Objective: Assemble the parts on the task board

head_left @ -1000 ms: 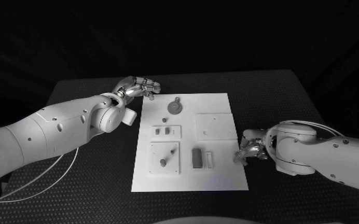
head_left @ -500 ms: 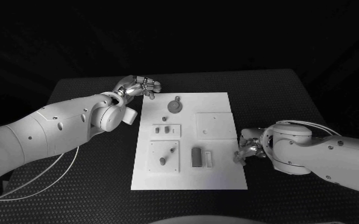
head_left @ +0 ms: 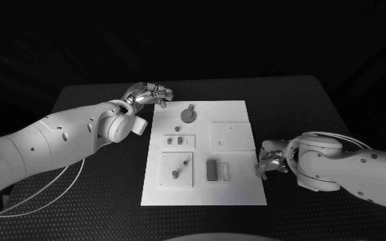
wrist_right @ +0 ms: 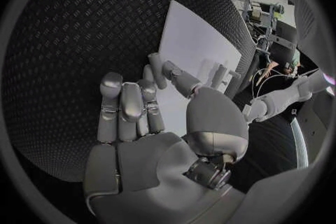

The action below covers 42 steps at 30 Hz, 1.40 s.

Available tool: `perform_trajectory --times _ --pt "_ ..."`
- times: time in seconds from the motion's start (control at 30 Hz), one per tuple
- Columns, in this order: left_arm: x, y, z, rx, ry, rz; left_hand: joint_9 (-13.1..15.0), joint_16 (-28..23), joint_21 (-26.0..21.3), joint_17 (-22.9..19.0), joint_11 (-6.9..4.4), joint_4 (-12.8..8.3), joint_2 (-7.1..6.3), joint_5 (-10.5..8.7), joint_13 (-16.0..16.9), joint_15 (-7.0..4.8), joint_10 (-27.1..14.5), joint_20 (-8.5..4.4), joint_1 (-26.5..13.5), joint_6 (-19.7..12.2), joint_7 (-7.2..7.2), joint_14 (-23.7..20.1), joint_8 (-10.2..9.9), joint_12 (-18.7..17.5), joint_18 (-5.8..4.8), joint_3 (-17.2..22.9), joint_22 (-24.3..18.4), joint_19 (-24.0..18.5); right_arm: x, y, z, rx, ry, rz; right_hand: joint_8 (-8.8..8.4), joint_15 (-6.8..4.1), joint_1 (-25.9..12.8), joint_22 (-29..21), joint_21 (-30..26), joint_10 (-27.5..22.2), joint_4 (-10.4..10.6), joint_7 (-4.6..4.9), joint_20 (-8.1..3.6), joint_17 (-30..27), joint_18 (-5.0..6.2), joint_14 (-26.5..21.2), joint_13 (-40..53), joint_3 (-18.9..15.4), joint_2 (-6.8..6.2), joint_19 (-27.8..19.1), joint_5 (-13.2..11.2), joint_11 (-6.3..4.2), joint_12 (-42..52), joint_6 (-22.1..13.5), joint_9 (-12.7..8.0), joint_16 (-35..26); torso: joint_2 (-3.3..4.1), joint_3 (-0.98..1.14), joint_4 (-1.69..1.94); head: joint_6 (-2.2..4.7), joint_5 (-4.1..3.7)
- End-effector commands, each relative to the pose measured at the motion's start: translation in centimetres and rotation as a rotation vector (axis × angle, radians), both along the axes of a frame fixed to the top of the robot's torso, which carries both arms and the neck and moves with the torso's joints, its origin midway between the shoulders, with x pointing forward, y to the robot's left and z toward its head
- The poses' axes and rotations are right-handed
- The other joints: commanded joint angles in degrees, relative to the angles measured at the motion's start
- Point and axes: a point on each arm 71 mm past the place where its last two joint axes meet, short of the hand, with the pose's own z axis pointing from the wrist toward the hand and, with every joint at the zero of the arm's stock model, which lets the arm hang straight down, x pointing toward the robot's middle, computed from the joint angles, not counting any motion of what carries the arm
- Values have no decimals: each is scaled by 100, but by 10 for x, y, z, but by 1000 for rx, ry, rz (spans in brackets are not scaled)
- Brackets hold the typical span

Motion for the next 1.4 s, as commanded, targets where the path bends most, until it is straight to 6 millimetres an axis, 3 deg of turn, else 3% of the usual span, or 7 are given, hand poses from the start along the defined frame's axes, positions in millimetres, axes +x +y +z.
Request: perform_trajectory --times 0.03,0.3,0.43,0.73,0.87,1.13,1.4 --pt "0 -2 1 -10 2 -13 -8 -21 -25 7 -2 14 5 -4 -10 10 -29 -2 -64 -50 -9 9 17 -6 66 -10 10 36 -5 -5 -5 46 61 -33 45 6 -32 -9 30 42 6 -5 28 -3 87 54 -8 35 54 -6 -11 -14 -35 40 -68 0 -1 0 -8 19 -7" --pt "0 -3 0 -9 3 -12 -8 -23 -27 10 -1 15 6 -4 -10 11 -30 -2 -65 -51 -9 8 17 -6 66 -10 12 36 7 -22 22 67 7 -92 42 12 -220 -13 52 64 74 -5 56 -1 88 64 -8 27 -16 3 -22 -15 -45 67 -84 1 -5 -6 -7 36 -8" --pt "0 -4 0 -10 5 -16 -8 -25 -28 11 -1 14 6 -4 -10 11 -31 -2 -65 -51 -9 8 18 -7 66 -10 13 35 8 -16 31 114 10 -107 43 8 -311 -18 63 89 115 -8 56 12 88 78 5 2 -63 13 -28 -17 -30 79 -89 16 -1 -7 -8 50 -8" --pt "-1 -5 0 -10 9 -21 -10 -34 -37 22 2 37 4 -3 -12 15 -38 2 -103 -57 -6 4 19 -8 63 -19 22 33 8 14 29 222 60 -129 48 -4 -516 -30 81 100 226 -13 44 27 88 87 12 -117 -220 30 -36 -23 -34 82 -85 33 5 -1 -2 62 25" --pt "-1 -5 0 -10 9 -21 -10 -37 -39 24 3 43 5 -3 -13 15 -39 2 -112 -57 -6 3 20 -8 62 -20 24 32 9 28 24 250 70 -133 52 -10 -599 -36 85 109 283 -17 36 39 88 92 23 -171 -230 33 -36 -27 -25 85 -81 45 4 -7 -2 62 30" --pt "-1 -6 0 -12 8 -25 -10 -40 -42 27 3 48 7 -2 -13 16 -39 3 -119 -58 -6 2 21 -7 62 -21 26 31 0 56 0 286 114 -125 53 -18 -669 -44 87 118 337 -21 24 54 88 98 36 -207 -215 35 -35 -32 -15 83 -78 61 9 6 7 46 28" --pt "-1 -7 0 -13 9 -27 -12 -48 -50 35 4 67 9 -6 -14 18 -43 5 -152 -62 -5 -2 22 -7 61 -29 33 27 -4 65 -10 299 150 -121 56 -27 -723 -51 89 118 367 -25 13 59 88 96 42 -229 -206 37 -35 -37 -15 85 -75 65 6 2 -5 25 47"
